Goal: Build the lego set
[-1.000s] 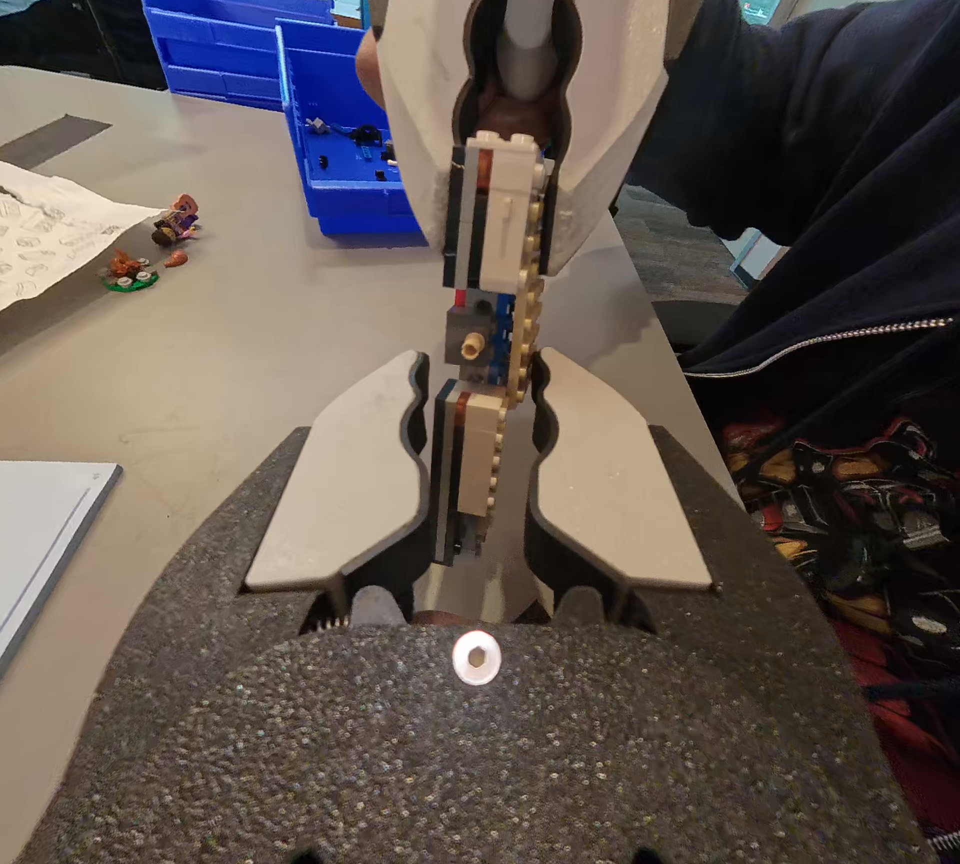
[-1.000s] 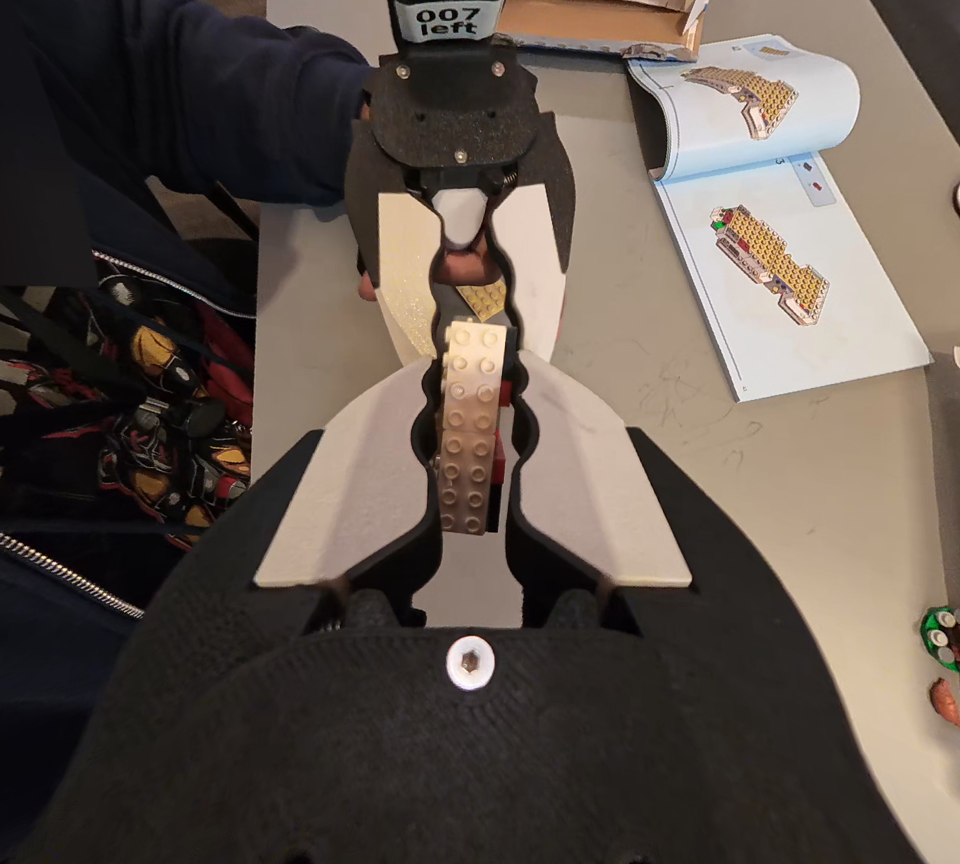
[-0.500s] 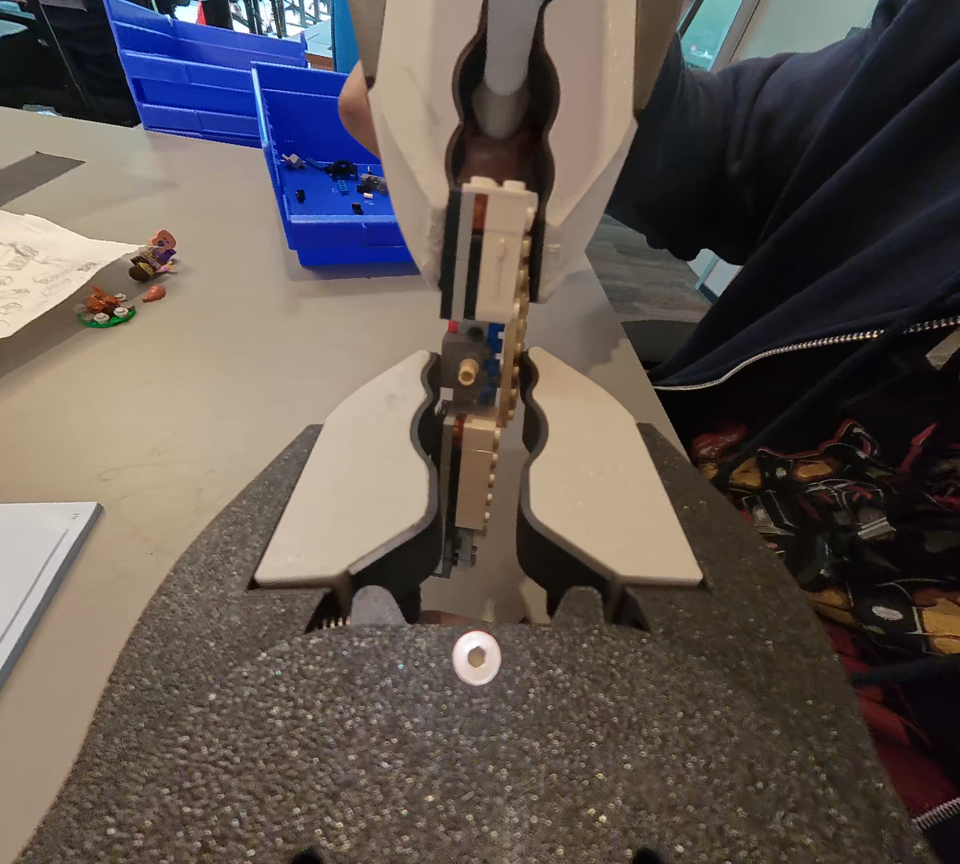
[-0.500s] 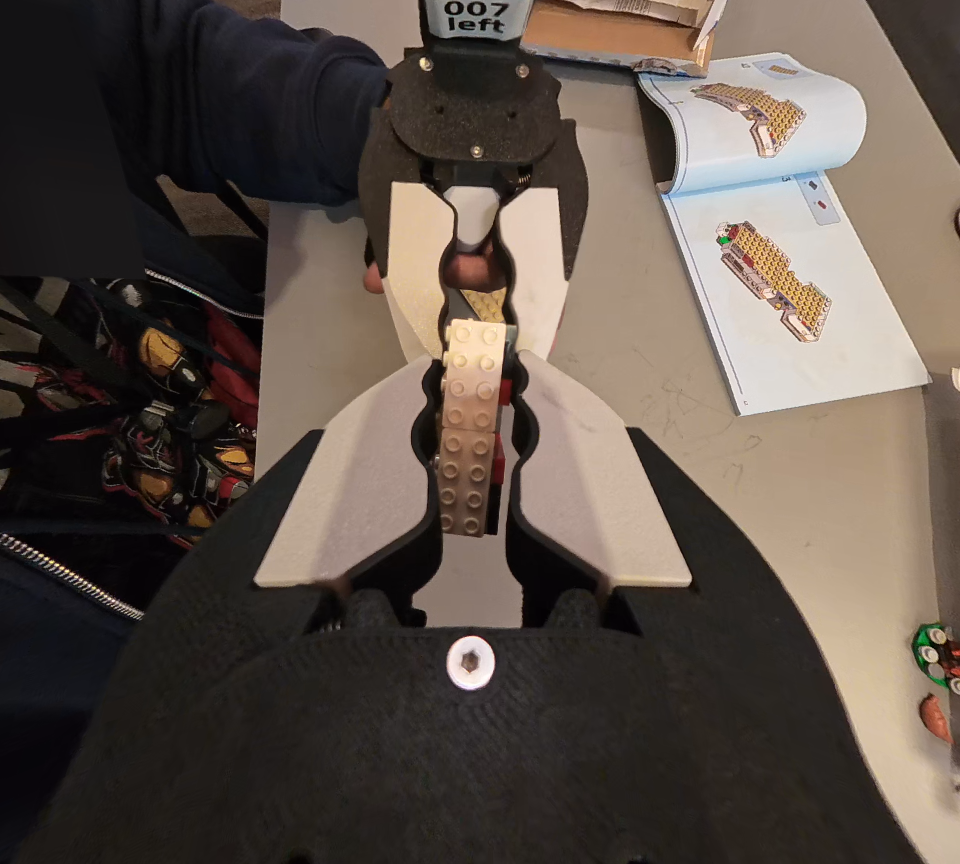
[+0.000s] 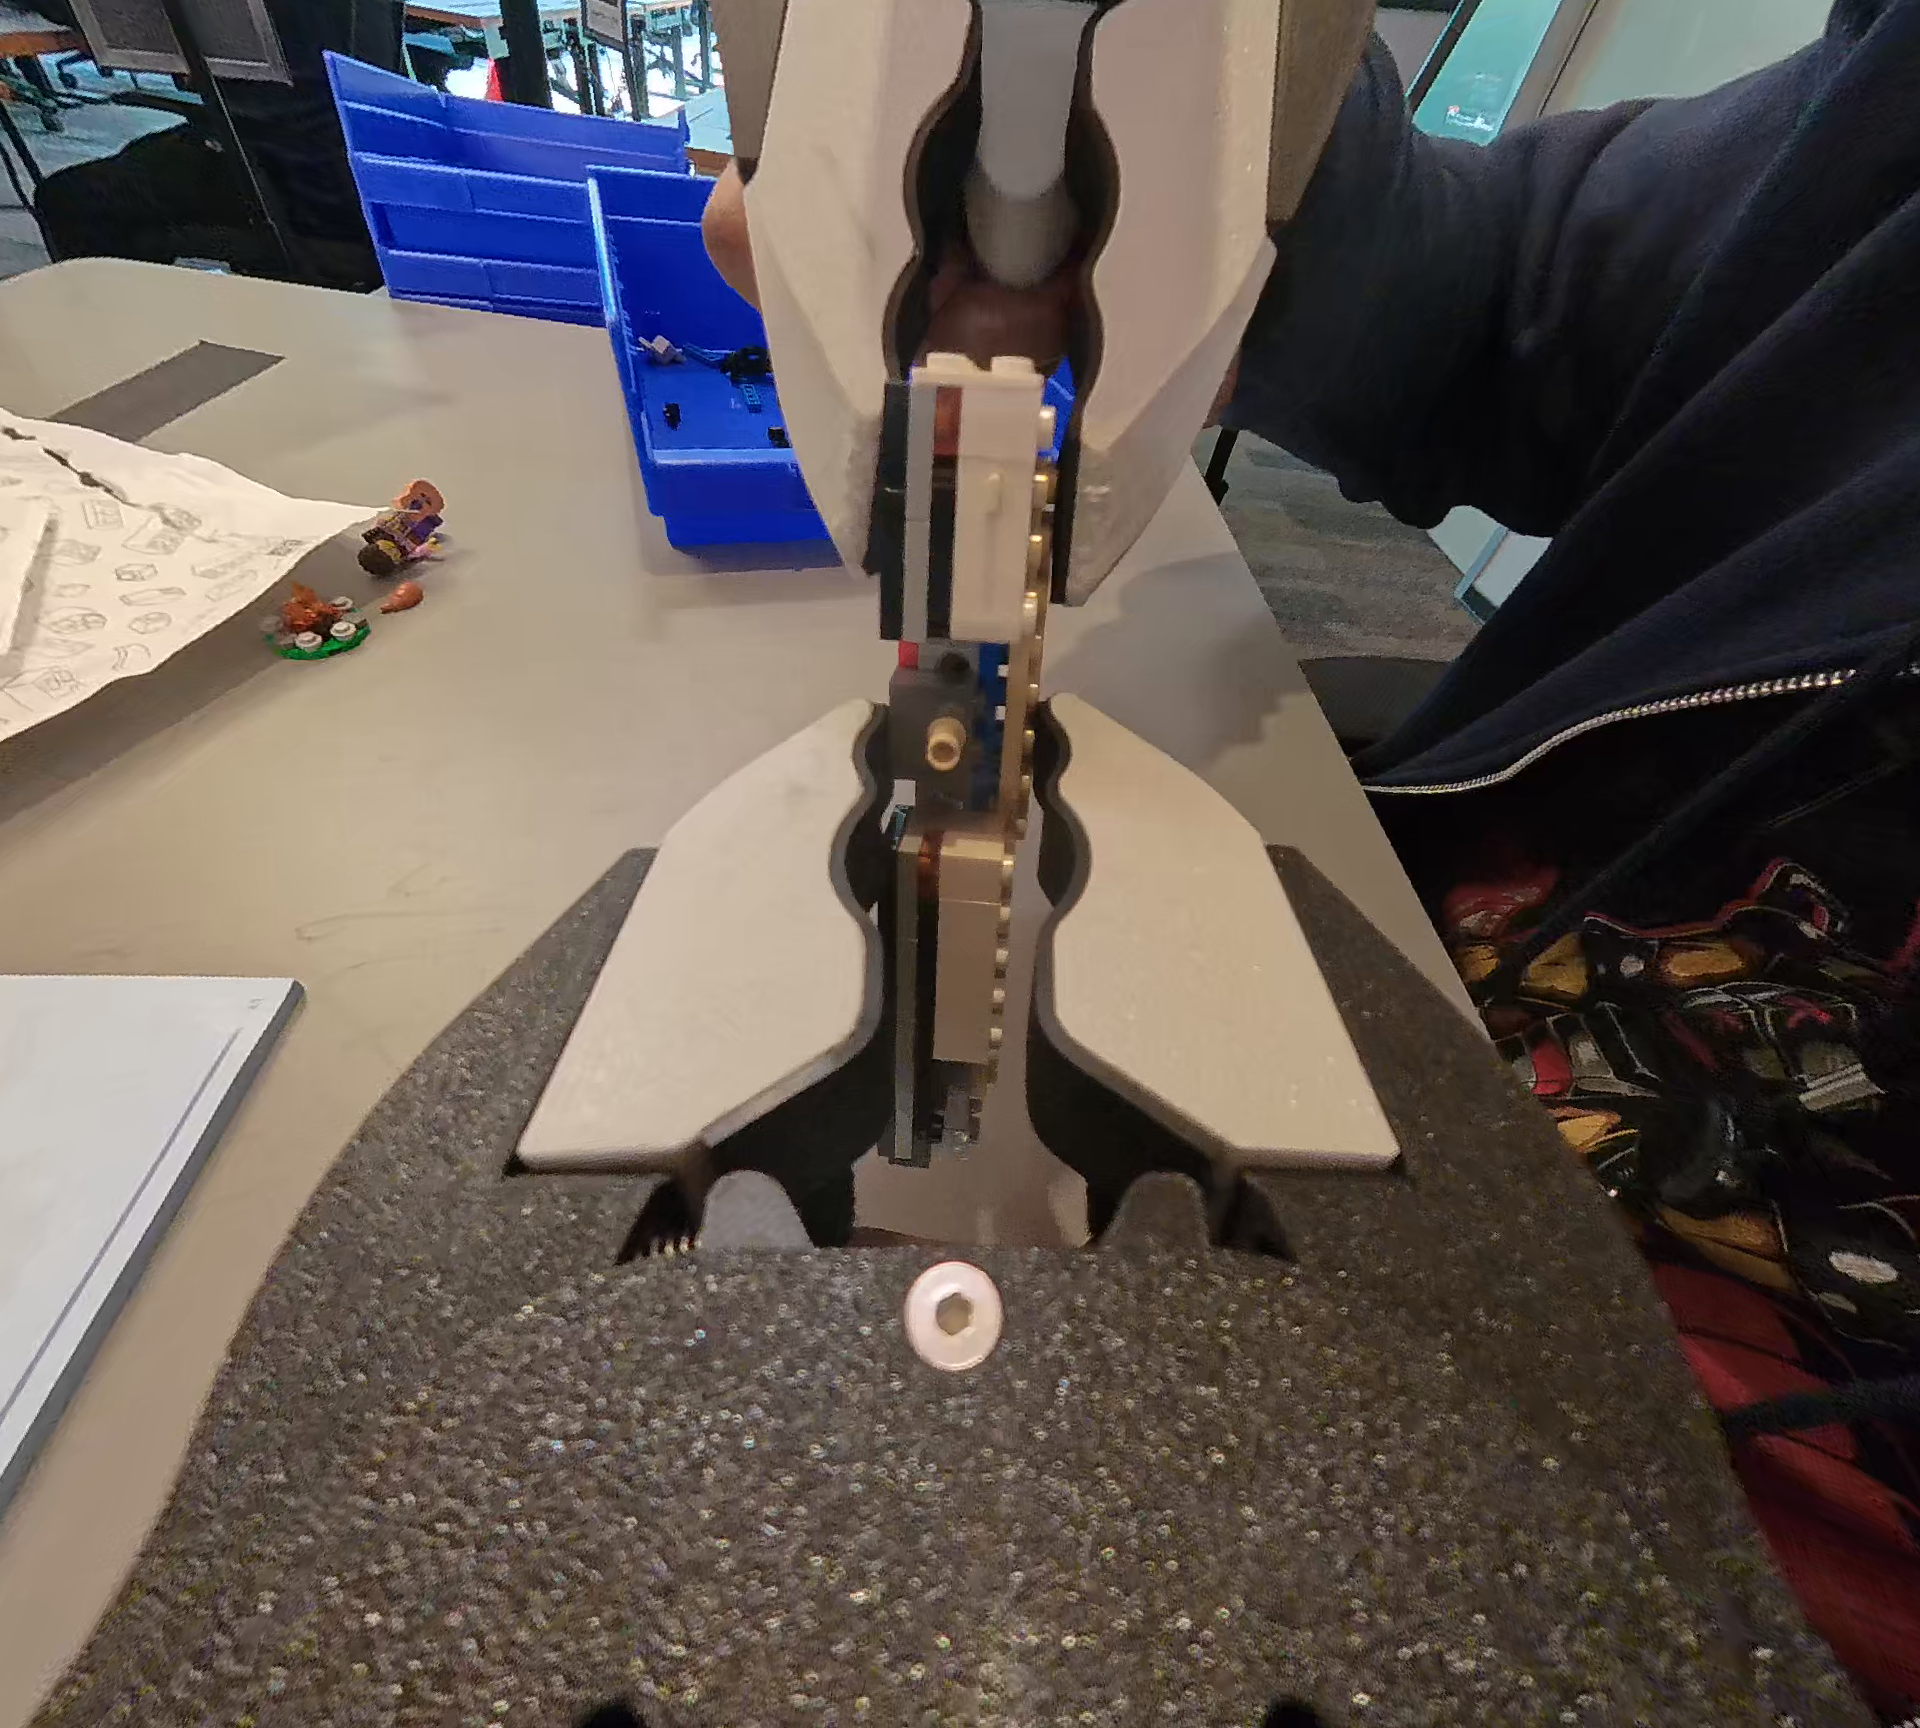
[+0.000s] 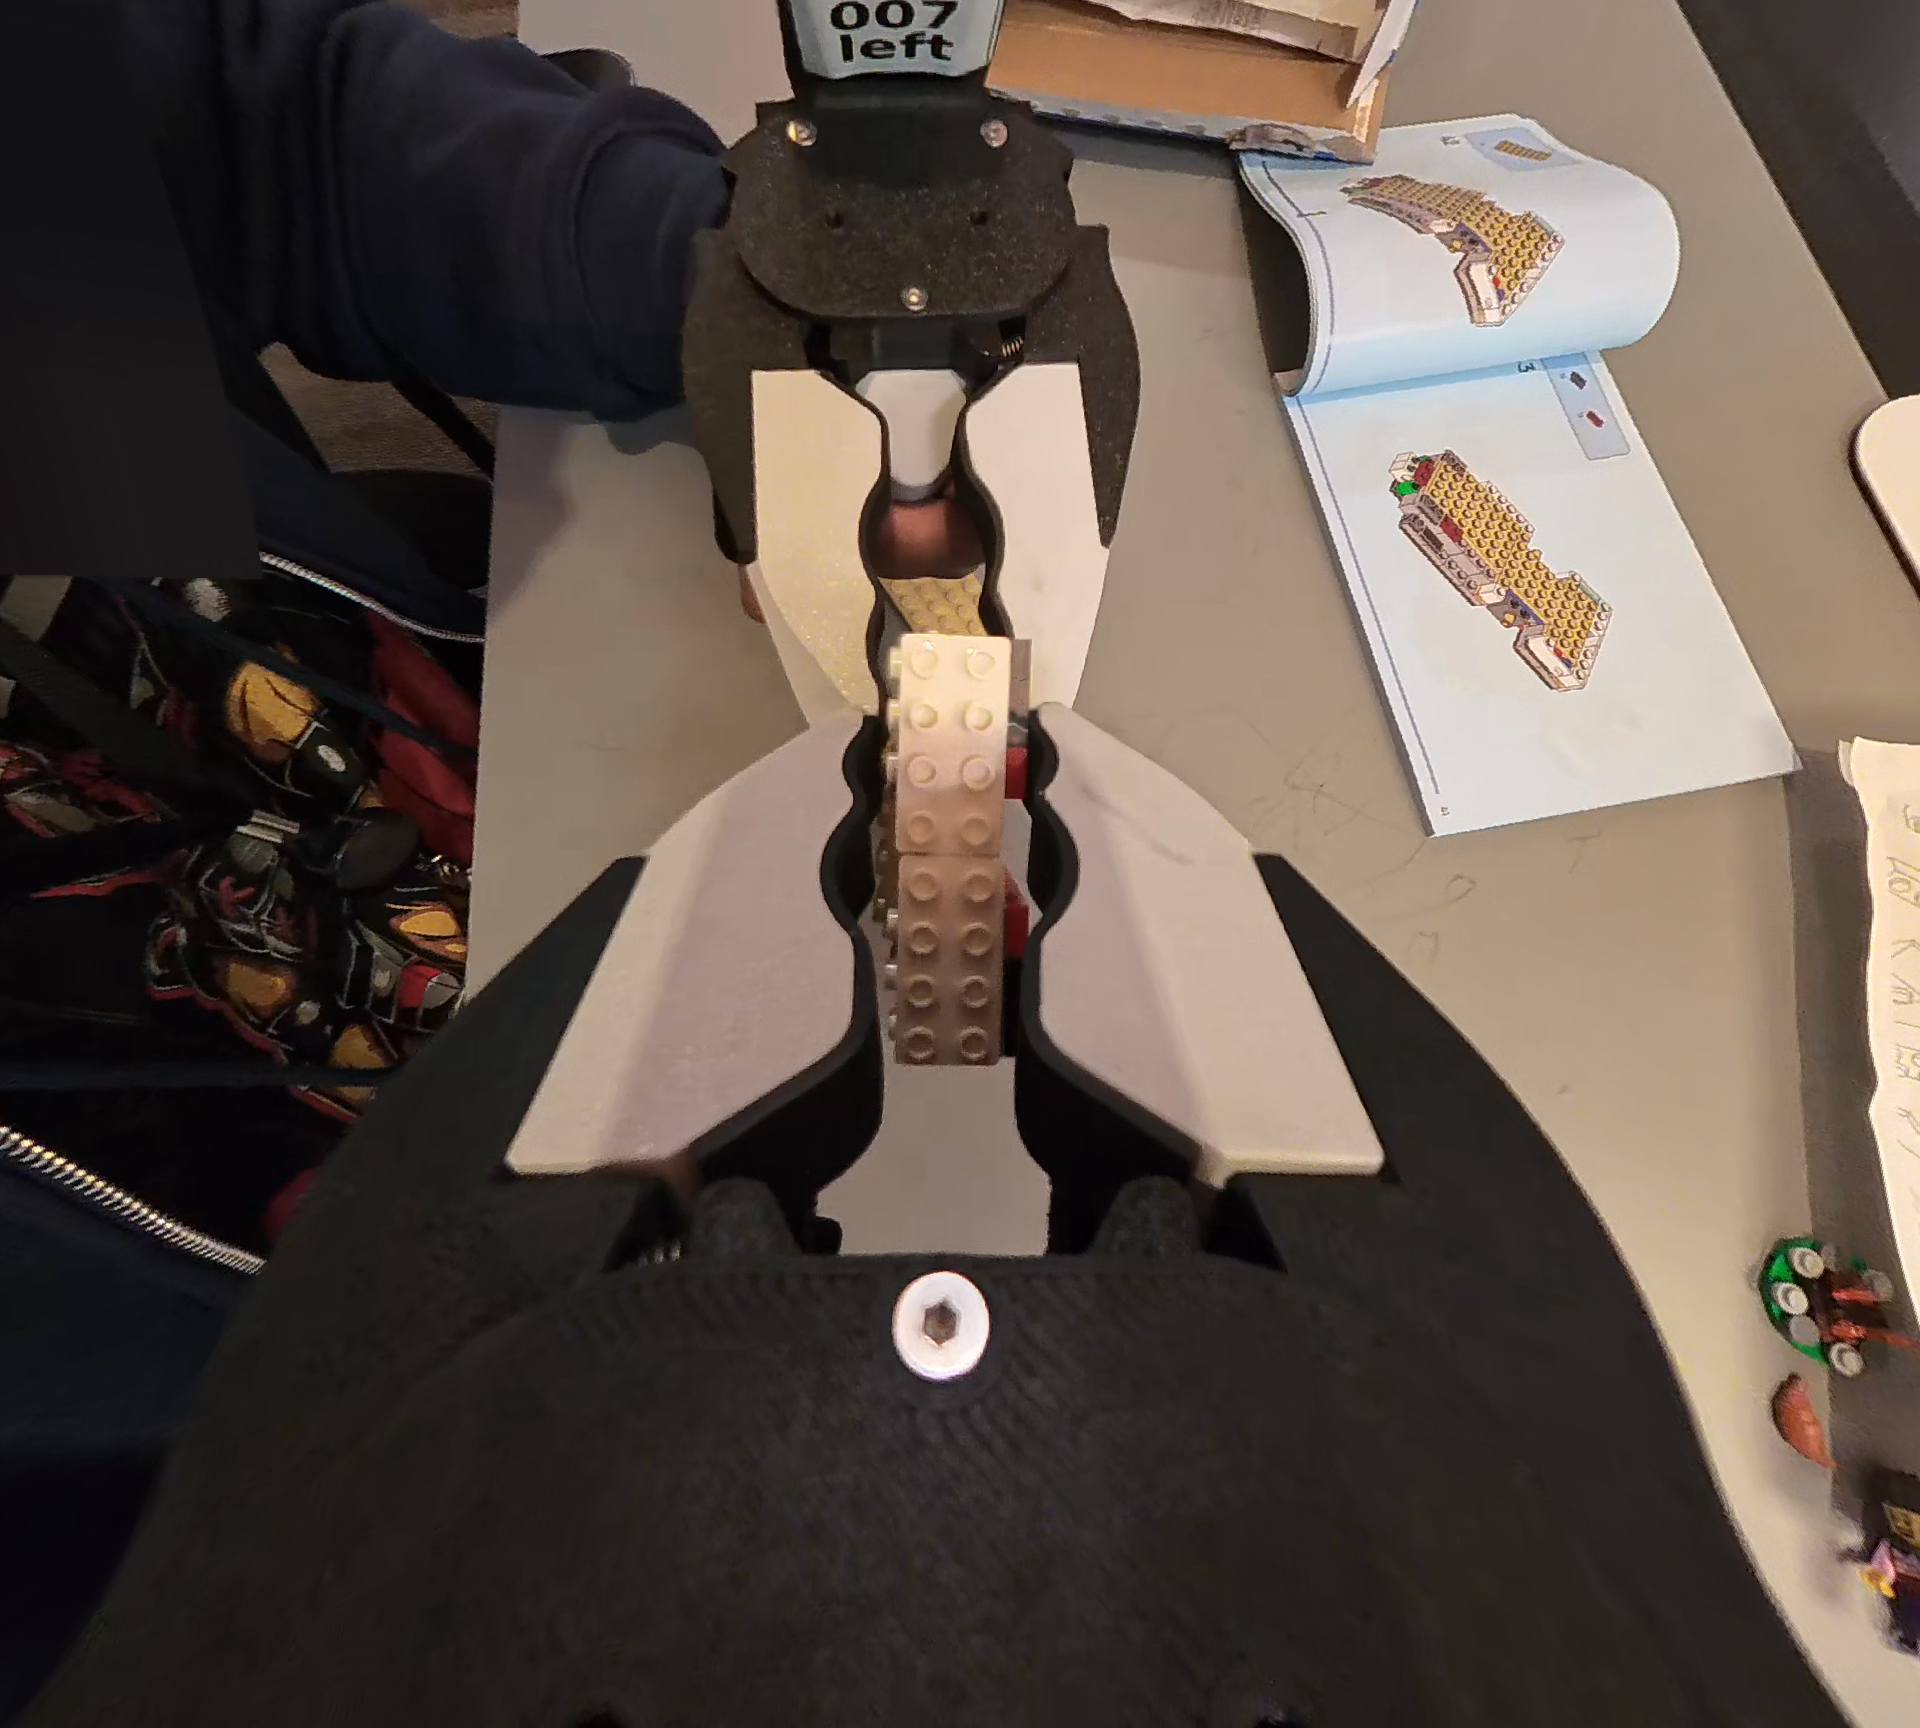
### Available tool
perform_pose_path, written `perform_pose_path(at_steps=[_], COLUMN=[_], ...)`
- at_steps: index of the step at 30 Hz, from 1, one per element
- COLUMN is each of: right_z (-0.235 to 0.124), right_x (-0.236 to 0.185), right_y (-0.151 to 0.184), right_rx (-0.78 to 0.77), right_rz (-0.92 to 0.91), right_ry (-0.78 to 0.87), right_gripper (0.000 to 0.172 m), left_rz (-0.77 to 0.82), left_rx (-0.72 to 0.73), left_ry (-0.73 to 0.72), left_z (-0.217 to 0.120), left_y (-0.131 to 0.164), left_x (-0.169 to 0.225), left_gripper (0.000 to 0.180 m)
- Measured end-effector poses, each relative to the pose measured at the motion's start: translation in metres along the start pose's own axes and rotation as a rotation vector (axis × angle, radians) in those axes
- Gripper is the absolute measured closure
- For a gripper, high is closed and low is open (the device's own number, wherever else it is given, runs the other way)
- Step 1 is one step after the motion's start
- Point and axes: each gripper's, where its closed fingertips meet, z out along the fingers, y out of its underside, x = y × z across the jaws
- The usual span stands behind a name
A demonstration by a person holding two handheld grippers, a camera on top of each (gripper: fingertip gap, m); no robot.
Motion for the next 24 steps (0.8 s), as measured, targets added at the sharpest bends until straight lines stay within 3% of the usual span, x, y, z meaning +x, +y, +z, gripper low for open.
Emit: perform_pose_path(at_steps=[4,10,16,20,24], right_z=[0.001,-0.019,-0.047,-0.023,0.000], right_x=[0.006,0.022,0.038,0.045,0.047], right_y=[0.001,-0.008,-0.011,-0.007,-0.028], right_rx=[-0.005,0.045,0.312,0.413,0.512], right_rz=[0.000,0.016,0.159,0.218,0.181], right_ry=[0.042,0.154,0.251,0.186,0.106], right_gripper=[0.144,0.125,0.120,0.120,0.119], left_rz=[-0.040,-0.092,-0.230,-0.334,-0.353], left_rx=[0.012,0.043,0.212,0.373,0.451], left_ry=[0.007,0.009,0.020,0.093,0.127], left_z=[-0.001,-0.003,-0.024,-0.044,-0.055], left_y=[0.001,0.002,-0.013,-0.029,-0.038], left_x=[-0.003,-0.008,-0.027,-0.036,-0.041], left_gripper=[0.156,0.156,0.156,0.156,0.156])
